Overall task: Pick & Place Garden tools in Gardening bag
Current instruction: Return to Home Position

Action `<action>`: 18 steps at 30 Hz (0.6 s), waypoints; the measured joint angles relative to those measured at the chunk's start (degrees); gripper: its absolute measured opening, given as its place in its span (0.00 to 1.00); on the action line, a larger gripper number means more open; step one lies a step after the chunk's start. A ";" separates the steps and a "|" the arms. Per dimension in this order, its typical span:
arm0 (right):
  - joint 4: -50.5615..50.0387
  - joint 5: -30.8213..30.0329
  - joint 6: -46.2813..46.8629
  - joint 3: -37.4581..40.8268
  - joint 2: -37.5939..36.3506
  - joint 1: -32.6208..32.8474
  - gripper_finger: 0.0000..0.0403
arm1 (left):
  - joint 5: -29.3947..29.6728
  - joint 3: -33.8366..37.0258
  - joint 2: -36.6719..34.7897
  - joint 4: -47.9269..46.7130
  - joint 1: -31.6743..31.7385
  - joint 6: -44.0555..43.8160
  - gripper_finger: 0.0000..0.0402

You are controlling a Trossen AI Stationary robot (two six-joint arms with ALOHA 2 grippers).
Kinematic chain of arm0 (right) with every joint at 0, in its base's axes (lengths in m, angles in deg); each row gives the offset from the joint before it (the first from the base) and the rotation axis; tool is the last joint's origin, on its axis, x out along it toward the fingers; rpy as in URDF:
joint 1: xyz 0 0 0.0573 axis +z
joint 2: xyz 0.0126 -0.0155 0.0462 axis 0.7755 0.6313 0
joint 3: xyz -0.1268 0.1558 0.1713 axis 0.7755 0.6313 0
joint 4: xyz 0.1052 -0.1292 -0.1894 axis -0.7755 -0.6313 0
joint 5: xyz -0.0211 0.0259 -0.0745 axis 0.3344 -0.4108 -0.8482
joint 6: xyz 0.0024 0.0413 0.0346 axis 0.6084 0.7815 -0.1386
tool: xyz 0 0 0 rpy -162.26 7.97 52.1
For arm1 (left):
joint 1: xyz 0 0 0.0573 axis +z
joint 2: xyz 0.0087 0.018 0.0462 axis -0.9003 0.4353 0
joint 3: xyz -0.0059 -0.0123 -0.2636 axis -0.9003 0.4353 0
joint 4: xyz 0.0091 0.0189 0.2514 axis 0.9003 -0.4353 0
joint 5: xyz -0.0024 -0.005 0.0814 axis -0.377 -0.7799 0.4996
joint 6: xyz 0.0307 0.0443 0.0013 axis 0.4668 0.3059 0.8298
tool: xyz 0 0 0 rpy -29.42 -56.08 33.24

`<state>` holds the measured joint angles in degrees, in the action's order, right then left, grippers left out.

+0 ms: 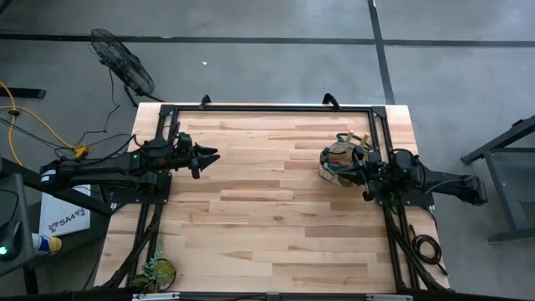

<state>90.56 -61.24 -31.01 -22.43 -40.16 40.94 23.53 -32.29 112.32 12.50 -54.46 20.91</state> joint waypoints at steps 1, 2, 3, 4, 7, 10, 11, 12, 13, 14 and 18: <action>0.00 -0.04 -0.04 0.00 0.00 0.00 0.01 | 0.00 0.00 0.00 0.00 0.00 0.00 0.46; -0.02 -0.02 -0.04 0.00 0.00 0.00 0.01 | -0.02 0.00 0.00 0.00 0.00 0.00 0.46; -0.02 -0.03 -0.06 0.01 0.00 0.00 0.01 | -0.15 0.00 0.00 0.00 0.00 0.00 0.46; -0.02 -0.04 -0.07 0.02 0.00 0.00 0.01 | -0.55 0.00 0.00 0.00 0.00 0.00 0.46; -0.04 -0.04 -0.07 0.02 0.00 0.00 0.01 | -1.14 0.00 0.00 0.00 0.00 0.84 0.46; -0.04 -0.07 -0.07 0.02 0.00 0.00 0.01 | -1.93 0.00 0.00 -0.02 0.00 4.51 0.46; -0.04 -0.07 -0.09 0.02 0.00 0.00 0.01 | -2.24 0.00 0.00 -0.01 0.00 6.33 0.46; -0.04 -0.07 -0.08 0.02 0.00 0.00 0.01 | -2.61 0.00 0.00 0.08 0.00 8.18 0.46; -0.04 -0.07 -0.09 0.02 0.00 0.00 0.01 | -2.95 0.00 0.00 0.44 0.00 9.97 0.46; -0.04 -0.07 -0.09 0.02 0.00 0.00 0.01 | -3.21 0.00 0.00 1.21 0.00 12.00 0.46; -0.07 -0.09 -0.09 0.04 0.00 0.00 0.01 | -5.40 0.00 -0.47 7.77 0.00 20.93 0.46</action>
<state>90.49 -61.33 -31.10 -22.38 -40.16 40.94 18.13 -32.29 111.85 20.27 -54.46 41.83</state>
